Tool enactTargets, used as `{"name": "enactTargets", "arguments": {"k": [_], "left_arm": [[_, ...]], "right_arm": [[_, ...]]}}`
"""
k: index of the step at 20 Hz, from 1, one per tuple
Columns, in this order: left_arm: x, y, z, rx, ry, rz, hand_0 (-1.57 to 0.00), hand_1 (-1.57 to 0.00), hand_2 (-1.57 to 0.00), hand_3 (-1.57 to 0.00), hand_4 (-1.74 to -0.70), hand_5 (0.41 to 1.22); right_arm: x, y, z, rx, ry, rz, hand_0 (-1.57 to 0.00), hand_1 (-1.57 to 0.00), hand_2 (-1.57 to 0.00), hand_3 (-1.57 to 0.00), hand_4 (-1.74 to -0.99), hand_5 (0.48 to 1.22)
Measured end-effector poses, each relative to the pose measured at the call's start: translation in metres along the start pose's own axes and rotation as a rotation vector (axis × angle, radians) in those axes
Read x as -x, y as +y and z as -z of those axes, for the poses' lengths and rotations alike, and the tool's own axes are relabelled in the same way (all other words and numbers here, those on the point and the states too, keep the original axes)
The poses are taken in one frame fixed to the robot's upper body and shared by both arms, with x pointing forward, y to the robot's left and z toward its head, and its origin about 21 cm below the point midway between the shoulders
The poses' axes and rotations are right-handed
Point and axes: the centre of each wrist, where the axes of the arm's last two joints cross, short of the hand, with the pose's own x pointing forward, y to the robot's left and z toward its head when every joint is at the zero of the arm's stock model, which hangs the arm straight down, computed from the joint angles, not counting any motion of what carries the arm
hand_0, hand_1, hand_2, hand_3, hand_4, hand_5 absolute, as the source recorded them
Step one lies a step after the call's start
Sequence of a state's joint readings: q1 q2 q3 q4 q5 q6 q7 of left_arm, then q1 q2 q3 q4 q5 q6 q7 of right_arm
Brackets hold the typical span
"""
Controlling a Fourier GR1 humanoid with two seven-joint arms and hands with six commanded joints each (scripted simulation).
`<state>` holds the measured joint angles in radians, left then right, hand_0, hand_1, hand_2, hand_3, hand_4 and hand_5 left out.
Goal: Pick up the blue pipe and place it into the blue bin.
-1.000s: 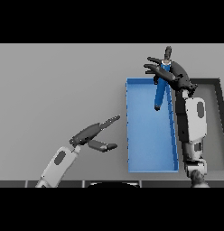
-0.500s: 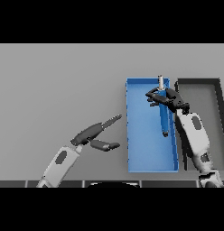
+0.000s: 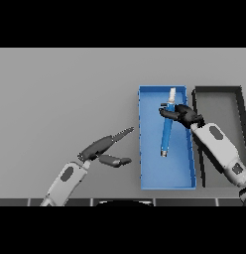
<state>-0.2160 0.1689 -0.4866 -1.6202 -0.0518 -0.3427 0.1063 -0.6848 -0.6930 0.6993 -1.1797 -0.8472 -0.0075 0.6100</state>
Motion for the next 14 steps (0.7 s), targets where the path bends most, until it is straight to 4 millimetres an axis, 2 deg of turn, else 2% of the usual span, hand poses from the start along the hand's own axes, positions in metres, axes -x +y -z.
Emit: {"name": "enactTargets", "arguments": {"k": [5, 7, 10, 11, 14], "left_arm": [[-0.0006, 0.0025, -0.0003, -0.001, -0.007, 0.001, 0.00, 0.00, 0.00, 0.00, -0.83, 0.471], [-0.0022, 0.0023, 0.0010, -0.004, -0.005, -0.003, 0.00, 0.00, 0.00, 0.00, -0.83, 0.472], [-0.0027, 0.0044, -0.0020, -0.003, -0.003, 0.007, 0.00, 0.00, 0.00, 0.00, -0.83, 0.471], [-0.0003, 0.0028, -0.0033, -0.003, -0.005, -0.001, 0.00, 0.00, 0.00, 0.00, -0.83, 0.472], [-0.0007, -0.0038, -0.0029, 0.001, 0.000, 0.004, 0.00, 0.00, 0.00, 0.00, -0.83, 0.474]], "right_arm": [[-0.0041, 0.0037, -0.0024, 0.015, 0.000, -0.042, -0.06, -0.05, -0.05, -0.03, -1.188, 0.818], [0.0016, 0.0015, -0.0014, 0.041, 0.006, -0.042, -0.04, -0.03, -0.03, -0.02, -1.182, 0.795], [-0.0001, 0.0059, -0.0018, 0.029, -0.018, -0.038, -0.02, -0.01, -0.01, -0.01, -1.186, 0.774], [0.0051, 0.0027, -0.0010, 0.036, -0.010, -0.047, -0.02, -0.01, -0.01, -0.01, -1.186, 0.772], [0.0017, 0.0086, 0.0002, 0.020, -0.011, -0.052, -0.02, -0.01, -0.01, -0.01, -1.186, 0.769]]}}
